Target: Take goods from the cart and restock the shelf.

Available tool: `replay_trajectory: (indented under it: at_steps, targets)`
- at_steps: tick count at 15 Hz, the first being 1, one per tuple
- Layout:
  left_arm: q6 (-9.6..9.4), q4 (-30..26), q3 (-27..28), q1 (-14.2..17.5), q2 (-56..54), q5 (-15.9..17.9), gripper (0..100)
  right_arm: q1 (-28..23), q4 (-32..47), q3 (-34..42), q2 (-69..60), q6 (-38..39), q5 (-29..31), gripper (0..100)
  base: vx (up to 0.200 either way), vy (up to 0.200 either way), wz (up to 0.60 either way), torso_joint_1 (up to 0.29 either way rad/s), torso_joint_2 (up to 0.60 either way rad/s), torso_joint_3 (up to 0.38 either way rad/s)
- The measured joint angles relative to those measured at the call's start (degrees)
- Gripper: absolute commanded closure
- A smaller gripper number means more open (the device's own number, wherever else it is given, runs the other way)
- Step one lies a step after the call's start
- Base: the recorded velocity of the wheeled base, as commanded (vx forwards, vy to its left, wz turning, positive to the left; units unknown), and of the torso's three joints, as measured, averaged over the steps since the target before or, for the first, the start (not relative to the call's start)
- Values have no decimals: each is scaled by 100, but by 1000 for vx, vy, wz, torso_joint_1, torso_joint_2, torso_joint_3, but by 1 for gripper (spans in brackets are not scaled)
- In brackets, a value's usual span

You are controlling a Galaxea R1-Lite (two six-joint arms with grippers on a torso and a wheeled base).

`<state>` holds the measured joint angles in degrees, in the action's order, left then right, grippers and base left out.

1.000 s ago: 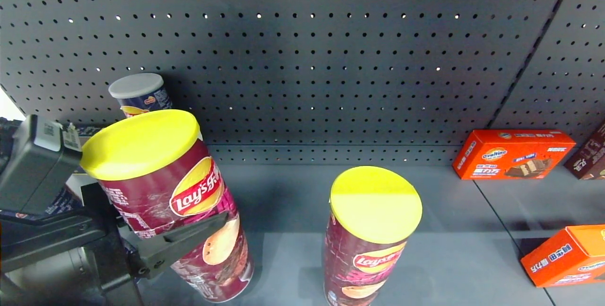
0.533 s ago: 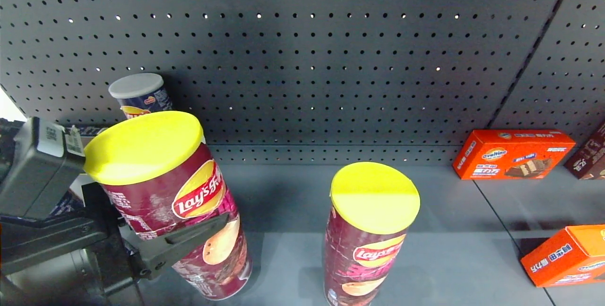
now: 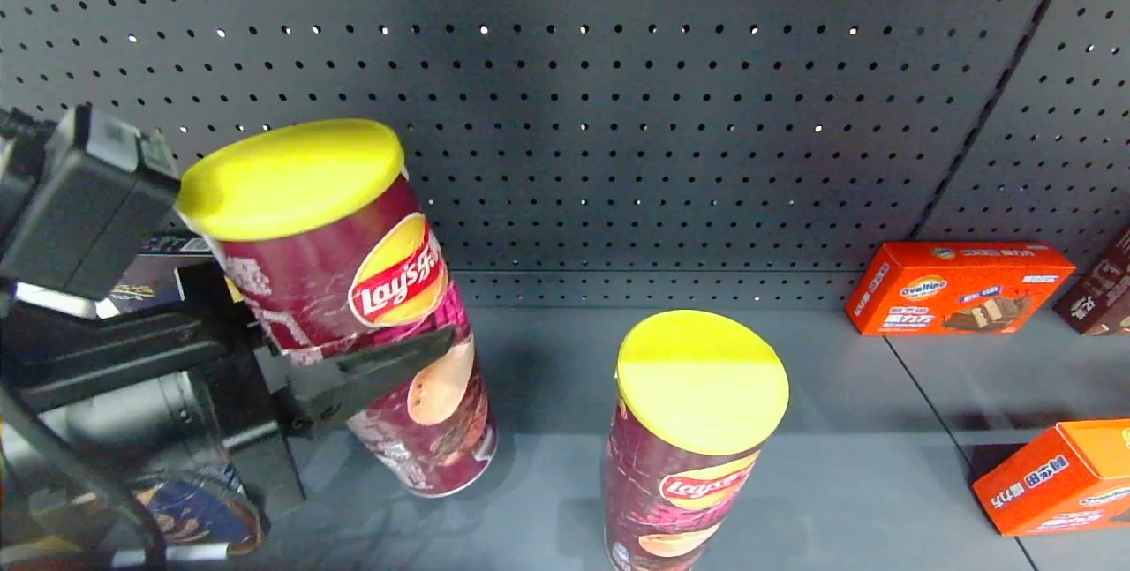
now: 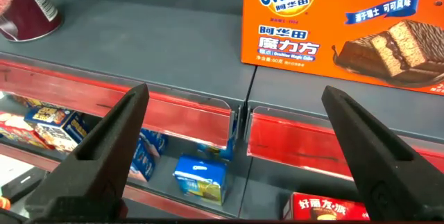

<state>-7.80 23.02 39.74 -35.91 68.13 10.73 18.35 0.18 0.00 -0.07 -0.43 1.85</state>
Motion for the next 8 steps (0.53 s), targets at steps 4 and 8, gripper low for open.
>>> replay_trajectory:
  at_steps: [4, 8]
  targets:
    - [-21, 18, 745, 56, 708, 27, 100, 0, 0, 0, 0, 0, 0, 0, 0, 0, 0, 0, 0, 0]
    - [-32, -27, 940, 212, 1154, 334, 100, 0, 0, 0, 0, 0, -2, 0, 0, 0, 0, 0, 0, 0]
